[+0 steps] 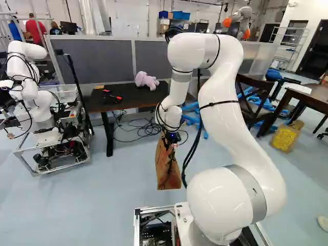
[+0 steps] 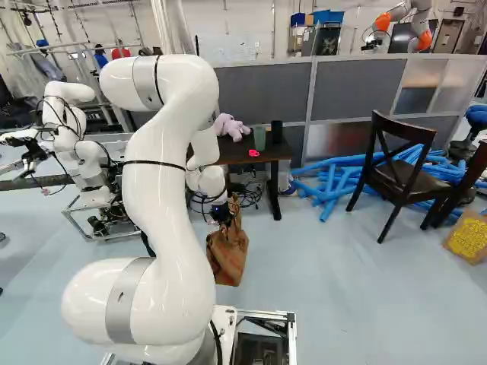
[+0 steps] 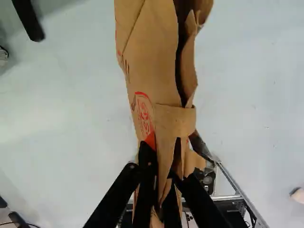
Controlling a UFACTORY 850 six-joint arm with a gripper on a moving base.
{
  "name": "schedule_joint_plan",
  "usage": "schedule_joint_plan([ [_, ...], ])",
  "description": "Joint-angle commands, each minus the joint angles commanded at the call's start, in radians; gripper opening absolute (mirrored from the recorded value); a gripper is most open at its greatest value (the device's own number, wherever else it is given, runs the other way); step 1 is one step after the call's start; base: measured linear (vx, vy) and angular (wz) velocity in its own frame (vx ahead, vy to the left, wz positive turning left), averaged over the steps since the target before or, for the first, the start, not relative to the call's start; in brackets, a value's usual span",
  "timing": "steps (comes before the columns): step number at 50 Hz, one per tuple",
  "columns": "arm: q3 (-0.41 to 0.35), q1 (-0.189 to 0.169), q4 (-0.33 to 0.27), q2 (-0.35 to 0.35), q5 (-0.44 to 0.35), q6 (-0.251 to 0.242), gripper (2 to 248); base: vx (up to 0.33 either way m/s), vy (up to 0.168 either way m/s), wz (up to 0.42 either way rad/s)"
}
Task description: Pick up the bag on the ground and place it on the table
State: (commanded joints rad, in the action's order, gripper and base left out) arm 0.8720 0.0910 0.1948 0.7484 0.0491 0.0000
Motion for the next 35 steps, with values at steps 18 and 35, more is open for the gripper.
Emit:
schedule_joint_plan([
  [18,-0.095,0.011,0.0,-0.101,0.0,0.0,21,0.0,0.0,0.0],
  [35,-0.158,0.015,0.0,-0.19,0.003,0.0,21,0.0,0.0,0.0],
])
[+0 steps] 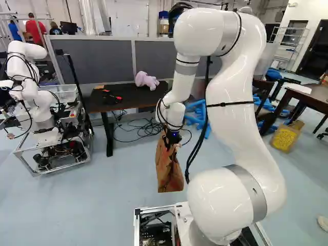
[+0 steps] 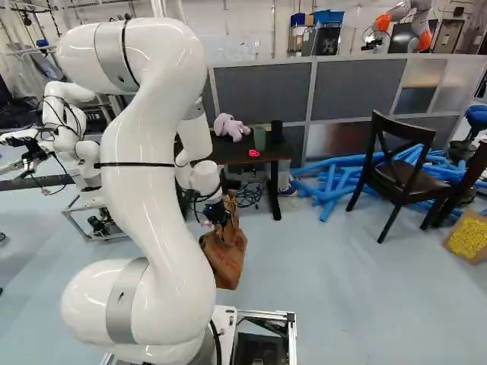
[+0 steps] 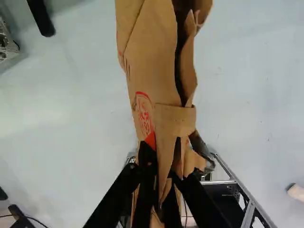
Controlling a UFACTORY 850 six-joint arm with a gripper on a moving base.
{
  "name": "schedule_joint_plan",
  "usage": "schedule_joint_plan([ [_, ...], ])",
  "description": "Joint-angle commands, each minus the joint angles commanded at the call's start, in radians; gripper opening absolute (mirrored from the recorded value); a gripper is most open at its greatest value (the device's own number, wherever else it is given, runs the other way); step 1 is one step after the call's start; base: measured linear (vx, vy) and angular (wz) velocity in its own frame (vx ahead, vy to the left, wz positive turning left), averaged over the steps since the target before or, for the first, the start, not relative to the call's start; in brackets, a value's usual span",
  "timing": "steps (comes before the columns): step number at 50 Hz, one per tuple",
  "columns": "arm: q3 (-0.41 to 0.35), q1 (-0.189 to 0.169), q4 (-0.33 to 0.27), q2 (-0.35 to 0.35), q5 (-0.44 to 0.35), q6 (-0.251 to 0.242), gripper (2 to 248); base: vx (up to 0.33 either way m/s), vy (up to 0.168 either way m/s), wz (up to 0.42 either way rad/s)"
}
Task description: Pick up the bag on the ground and place it on the table
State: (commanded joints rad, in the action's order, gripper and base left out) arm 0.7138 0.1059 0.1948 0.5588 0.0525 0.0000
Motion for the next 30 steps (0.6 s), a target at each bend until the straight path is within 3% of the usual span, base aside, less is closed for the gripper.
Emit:
schedule_joint_plan([
  [30,-0.07,0.0,0.0,-0.143,0.072,0.0,21,0.0,0.0,0.0],
])
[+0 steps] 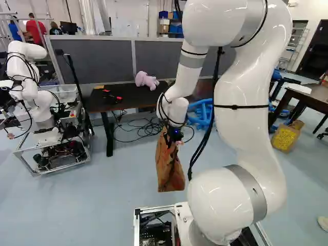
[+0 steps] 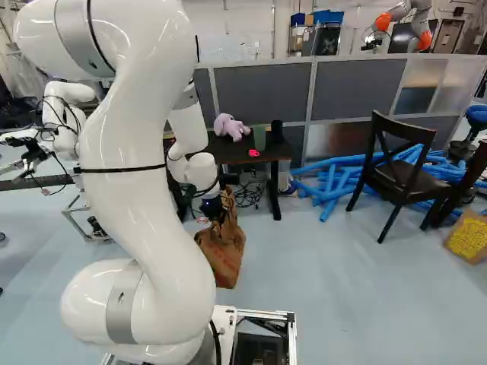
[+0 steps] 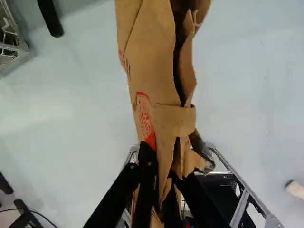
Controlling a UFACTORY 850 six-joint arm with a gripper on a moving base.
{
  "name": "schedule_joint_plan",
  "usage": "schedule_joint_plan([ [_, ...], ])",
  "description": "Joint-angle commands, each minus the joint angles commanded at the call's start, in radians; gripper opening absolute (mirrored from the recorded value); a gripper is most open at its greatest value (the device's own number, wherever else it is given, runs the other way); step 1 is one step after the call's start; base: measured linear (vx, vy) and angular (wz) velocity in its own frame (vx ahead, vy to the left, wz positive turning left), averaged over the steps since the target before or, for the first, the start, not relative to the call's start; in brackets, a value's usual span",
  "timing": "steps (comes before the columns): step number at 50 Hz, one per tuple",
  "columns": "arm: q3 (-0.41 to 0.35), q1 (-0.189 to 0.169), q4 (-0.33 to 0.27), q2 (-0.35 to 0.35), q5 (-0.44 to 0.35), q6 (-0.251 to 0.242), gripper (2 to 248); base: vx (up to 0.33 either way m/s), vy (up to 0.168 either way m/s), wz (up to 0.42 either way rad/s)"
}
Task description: Pick up the bag on the ground and place it on the table
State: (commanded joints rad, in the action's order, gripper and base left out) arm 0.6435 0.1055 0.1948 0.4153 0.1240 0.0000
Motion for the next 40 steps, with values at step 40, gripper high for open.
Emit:
schedule_joint_plan([
  [40,-0.048,-0.005,0.0,-0.177,0.103,0.0,21,0.0,0.0,0.0],
])
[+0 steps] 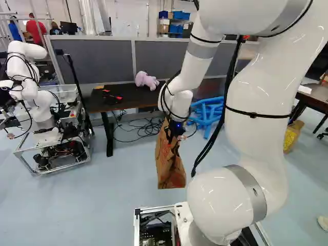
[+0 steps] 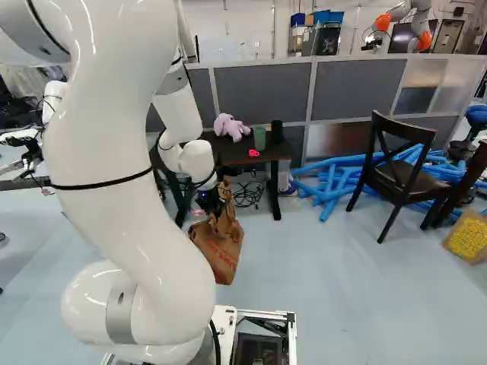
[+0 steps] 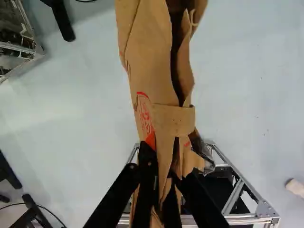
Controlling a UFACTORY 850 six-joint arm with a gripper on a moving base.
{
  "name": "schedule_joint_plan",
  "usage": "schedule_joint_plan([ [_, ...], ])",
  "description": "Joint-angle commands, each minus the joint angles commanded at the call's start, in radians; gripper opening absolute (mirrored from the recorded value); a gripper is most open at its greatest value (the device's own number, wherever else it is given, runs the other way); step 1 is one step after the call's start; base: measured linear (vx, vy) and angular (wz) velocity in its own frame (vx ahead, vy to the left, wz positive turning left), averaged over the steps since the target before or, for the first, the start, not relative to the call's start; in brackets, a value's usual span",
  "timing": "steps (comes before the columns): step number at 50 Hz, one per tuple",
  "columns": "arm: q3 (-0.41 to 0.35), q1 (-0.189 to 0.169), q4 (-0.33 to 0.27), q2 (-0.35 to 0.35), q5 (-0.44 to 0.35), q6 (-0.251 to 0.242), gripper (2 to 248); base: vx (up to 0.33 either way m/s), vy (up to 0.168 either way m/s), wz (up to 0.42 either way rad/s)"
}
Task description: Pick up the bag on the ground and place it on the table
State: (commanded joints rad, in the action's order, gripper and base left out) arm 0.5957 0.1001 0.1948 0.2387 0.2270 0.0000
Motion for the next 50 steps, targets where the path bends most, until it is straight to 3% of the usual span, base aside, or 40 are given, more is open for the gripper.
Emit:
schedule_joint_plan([
  [50,-0.046,-0.014,0.0,-0.228,0.203,0.0,21,0.0,0.0,0.0],
])
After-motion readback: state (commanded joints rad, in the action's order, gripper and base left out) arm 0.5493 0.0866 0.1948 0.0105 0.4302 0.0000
